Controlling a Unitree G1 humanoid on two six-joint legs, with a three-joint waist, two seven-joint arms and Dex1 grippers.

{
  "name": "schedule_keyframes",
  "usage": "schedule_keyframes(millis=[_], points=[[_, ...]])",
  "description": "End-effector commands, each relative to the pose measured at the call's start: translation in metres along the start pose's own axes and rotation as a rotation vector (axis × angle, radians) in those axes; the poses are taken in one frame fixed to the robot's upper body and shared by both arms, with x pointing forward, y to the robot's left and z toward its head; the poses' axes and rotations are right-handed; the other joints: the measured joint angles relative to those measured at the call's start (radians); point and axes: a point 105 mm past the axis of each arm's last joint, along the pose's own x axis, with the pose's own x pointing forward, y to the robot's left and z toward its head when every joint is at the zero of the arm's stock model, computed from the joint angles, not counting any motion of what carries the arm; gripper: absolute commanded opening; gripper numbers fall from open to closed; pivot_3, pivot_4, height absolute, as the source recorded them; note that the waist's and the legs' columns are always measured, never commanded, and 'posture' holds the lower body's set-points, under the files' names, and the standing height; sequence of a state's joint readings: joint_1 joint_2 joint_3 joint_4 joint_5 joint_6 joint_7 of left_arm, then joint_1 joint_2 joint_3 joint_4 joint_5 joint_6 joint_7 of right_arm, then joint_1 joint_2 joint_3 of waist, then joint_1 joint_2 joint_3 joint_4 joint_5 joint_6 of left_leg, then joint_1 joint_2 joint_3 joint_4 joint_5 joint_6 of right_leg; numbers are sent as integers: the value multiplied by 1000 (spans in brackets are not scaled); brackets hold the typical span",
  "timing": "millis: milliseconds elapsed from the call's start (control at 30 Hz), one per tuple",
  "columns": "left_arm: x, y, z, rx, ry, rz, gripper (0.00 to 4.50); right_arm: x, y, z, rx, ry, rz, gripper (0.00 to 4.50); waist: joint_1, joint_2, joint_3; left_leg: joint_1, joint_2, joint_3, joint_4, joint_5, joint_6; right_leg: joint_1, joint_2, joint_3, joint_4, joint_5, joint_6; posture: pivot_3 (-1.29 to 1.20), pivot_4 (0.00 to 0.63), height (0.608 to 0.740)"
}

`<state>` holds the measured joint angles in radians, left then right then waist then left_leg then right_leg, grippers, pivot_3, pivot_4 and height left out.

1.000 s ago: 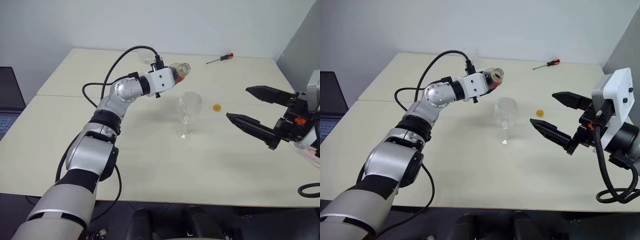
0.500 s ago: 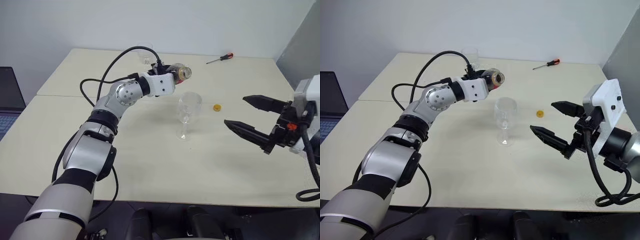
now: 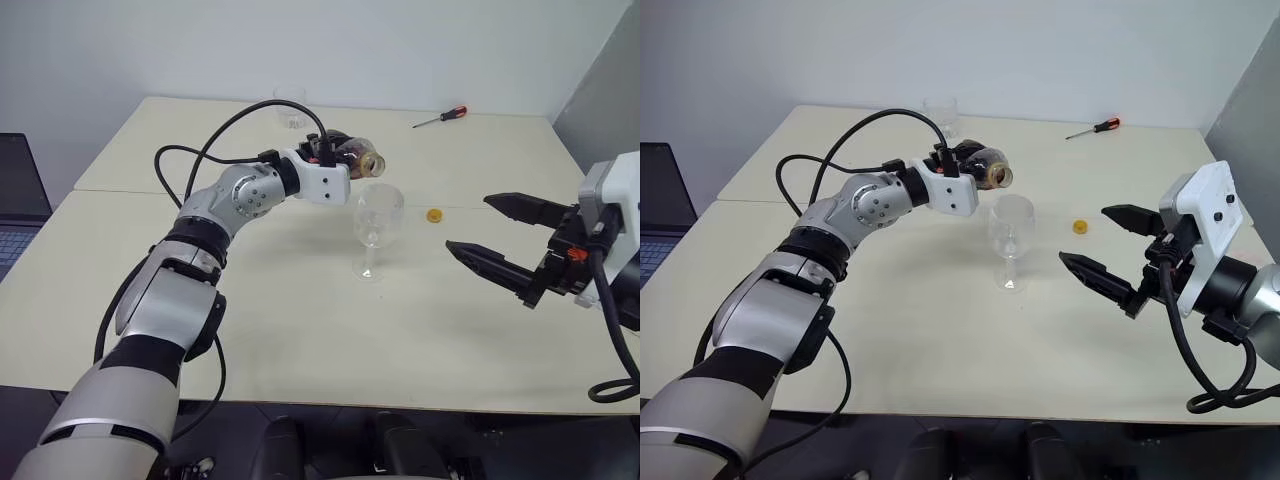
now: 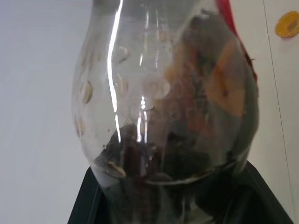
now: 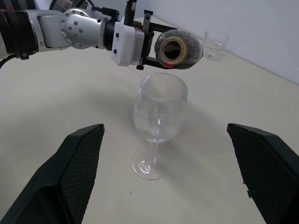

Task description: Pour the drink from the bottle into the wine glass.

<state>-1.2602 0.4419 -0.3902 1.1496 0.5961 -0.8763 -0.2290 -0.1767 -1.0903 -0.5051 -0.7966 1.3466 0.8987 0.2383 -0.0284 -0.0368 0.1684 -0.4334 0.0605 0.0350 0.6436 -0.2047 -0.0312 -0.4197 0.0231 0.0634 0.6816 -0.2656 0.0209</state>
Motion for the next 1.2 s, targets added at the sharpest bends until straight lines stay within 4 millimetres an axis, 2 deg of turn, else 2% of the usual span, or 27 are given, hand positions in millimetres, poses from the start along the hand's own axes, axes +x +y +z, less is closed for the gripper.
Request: schedule_keyframes(millis=[33,967,1200], points=[[2,28,10,85,-46,61,1691,0,4,10,-46,-35,6,4500,0,0,0,0,0,0,0,0,0,0,0,0,0,0,0,0,150,740],[0,41,6,330,-20,90,1691,1,3,10,-57,-40,3,4500,0,0,0,0,0,0,0,0,0,0,0,0,0,2,-3,0,150,740],[1,42,6,345,-21,95,1691,1,2,10,-60,-38,-2,4500,0,0,0,0,0,0,0,0,0,0,0,0,0,2,-3,0,150,740]])
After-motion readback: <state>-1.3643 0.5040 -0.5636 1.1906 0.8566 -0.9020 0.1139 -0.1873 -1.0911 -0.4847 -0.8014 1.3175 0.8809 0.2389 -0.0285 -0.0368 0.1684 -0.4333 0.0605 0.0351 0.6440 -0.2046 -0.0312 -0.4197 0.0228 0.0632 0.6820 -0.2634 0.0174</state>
